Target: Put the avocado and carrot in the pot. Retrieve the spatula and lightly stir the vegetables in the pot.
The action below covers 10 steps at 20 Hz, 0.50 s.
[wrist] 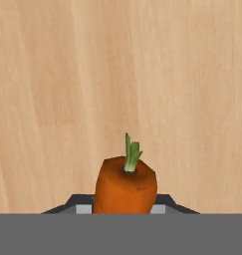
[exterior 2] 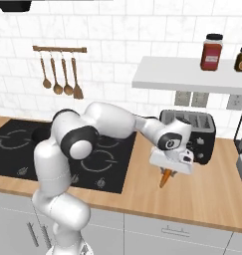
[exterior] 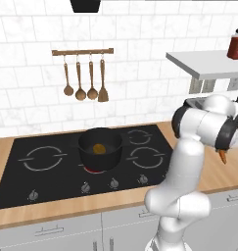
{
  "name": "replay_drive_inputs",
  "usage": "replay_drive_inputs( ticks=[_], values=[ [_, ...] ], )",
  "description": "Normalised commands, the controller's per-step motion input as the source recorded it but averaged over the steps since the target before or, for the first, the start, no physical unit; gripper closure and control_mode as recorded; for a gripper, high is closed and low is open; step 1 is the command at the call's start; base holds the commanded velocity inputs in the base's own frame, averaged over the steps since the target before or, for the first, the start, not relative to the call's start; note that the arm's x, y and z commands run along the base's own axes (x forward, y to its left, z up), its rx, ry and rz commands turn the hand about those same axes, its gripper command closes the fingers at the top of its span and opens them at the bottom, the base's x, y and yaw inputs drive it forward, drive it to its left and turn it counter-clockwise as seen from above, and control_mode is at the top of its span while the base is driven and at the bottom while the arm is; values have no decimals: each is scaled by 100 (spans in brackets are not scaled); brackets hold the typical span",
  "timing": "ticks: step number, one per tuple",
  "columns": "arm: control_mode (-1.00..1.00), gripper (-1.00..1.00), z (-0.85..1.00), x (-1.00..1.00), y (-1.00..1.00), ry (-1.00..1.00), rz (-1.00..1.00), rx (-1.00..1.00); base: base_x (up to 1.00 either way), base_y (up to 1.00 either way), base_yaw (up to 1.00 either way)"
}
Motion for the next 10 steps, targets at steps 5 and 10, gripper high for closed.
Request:
replay_drive_inputs(
  ticks=[5, 10],
  values=[
    [-100, 100, 23, 0, 58, -10, 0, 5, 0, 0, 0],
    [-100, 100, 16, 0, 62, 0, 0, 0, 0, 0, 0]
  ],
)
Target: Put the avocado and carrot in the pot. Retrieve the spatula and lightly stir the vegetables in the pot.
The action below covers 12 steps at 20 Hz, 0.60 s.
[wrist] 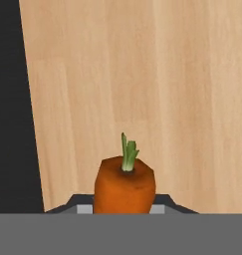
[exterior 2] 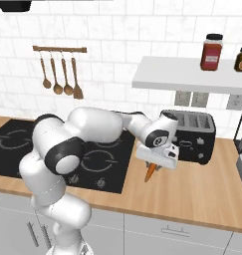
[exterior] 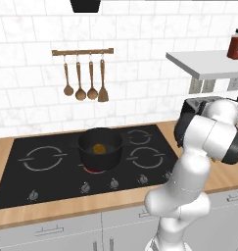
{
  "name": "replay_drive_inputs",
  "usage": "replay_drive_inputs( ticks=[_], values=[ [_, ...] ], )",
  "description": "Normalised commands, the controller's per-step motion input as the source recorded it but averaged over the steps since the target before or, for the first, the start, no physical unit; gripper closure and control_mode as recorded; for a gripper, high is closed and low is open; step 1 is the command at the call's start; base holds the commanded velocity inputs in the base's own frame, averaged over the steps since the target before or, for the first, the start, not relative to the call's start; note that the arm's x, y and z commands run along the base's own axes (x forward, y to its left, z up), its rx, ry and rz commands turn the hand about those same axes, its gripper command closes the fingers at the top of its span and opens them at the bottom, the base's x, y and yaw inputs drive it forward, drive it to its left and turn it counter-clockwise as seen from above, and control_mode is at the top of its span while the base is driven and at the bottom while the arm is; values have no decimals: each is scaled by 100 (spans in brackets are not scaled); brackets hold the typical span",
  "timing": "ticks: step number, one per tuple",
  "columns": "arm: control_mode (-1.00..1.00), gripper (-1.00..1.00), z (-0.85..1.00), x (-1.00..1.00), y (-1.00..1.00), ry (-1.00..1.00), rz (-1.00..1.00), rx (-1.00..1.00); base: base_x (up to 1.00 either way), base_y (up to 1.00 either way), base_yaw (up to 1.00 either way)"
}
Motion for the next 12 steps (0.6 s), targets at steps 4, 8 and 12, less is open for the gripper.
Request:
replay_drive_inputs(
  ticks=[4, 8, 12],
  values=[
    [-100, 100, 4, 5, 57, 1, 0, 0, 0, 0, 0],
    [-100, 100, 0, 3, 10, 1, 0, 0, 0, 0, 0],
    [-100, 100, 0, 0, 19, 0, 0, 0, 0, 0, 0]
  ],
)
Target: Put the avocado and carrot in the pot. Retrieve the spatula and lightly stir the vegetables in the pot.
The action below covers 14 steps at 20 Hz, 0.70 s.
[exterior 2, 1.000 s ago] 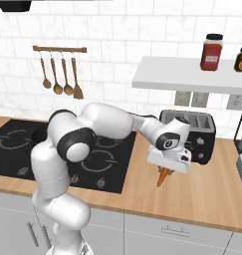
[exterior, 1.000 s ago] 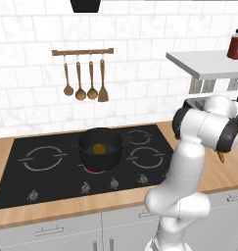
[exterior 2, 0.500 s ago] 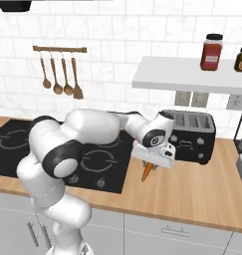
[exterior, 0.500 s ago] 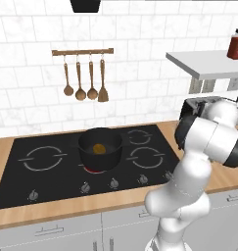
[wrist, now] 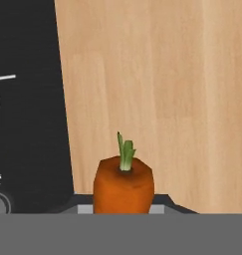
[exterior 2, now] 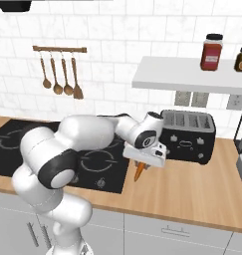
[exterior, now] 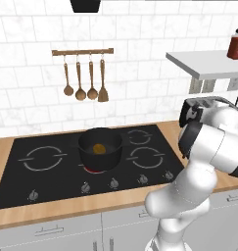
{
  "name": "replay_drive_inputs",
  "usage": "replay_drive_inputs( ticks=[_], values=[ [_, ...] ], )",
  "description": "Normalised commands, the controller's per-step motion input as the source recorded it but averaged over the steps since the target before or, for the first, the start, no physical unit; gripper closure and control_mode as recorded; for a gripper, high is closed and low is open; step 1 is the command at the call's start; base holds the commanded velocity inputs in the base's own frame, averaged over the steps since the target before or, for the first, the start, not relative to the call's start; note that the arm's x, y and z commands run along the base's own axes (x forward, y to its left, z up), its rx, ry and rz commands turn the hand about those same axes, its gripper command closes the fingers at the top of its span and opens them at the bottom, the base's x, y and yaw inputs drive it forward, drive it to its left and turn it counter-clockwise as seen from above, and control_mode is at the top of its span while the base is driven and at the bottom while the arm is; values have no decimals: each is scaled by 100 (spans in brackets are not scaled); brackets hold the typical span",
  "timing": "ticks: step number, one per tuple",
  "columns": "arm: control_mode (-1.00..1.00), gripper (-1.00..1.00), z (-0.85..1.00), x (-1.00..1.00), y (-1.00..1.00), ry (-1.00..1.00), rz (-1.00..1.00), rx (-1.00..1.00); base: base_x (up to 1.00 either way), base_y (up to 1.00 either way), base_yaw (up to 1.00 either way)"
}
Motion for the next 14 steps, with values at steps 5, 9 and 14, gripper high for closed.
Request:
replay_drive_inputs(
  ticks=[5, 9, 14],
  values=[
    [-100, 100, 5, 6, 56, 1, 0, 0, 0, 0, 0],
    [-100, 100, 8, 11, 59, 12, 0, -2, 0, 0, 0],
    [-100, 100, 17, 7, 55, 16, 0, -5, 0, 0, 0]
  ],
)
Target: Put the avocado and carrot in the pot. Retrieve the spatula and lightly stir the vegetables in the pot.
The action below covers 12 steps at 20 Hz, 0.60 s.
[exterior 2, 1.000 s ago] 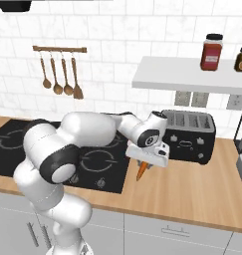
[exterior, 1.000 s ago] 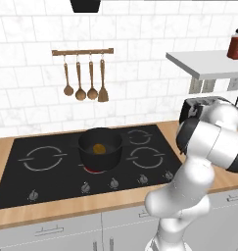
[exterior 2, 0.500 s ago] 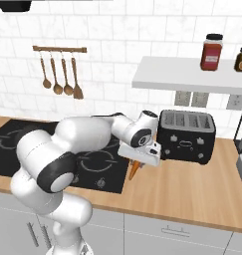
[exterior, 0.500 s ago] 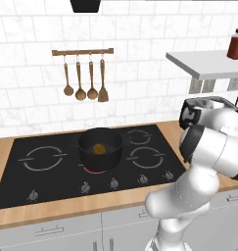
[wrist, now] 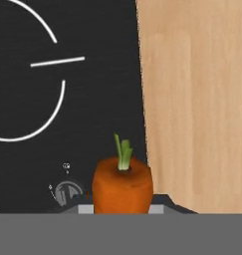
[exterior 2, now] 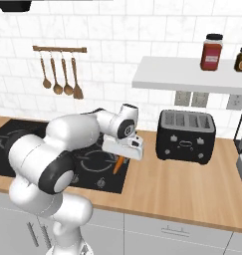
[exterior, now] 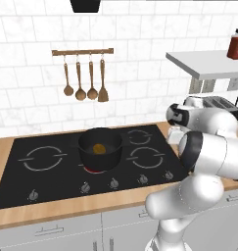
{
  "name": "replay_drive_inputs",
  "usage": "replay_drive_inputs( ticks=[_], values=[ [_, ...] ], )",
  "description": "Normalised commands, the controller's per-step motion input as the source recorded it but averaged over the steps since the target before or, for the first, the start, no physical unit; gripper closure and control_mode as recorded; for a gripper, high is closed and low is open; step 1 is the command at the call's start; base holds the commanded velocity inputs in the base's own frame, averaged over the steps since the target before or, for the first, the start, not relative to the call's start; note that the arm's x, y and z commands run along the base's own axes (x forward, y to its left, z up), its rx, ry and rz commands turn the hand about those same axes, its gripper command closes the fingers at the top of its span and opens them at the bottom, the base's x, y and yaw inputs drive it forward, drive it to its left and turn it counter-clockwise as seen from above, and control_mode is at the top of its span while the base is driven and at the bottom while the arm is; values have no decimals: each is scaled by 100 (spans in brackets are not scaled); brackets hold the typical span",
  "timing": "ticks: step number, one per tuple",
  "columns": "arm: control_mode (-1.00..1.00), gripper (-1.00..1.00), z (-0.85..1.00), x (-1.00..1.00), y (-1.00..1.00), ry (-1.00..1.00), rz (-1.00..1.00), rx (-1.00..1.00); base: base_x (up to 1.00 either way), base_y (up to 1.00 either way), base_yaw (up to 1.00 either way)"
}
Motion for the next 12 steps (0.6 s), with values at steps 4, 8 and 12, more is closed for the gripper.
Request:
replay_drive_inputs(
  ticks=[4, 8, 12],
  values=[
    [-100, 100, 28, 8, 44, 14, 0, -3, 0, 0, 0],
    [-100, 100, 22, 8, 53, 3, 0, -3, 0, 0, 0],
    [-100, 100, 20, 9, 71, 1, 0, -4, 0, 0, 0]
  ],
)
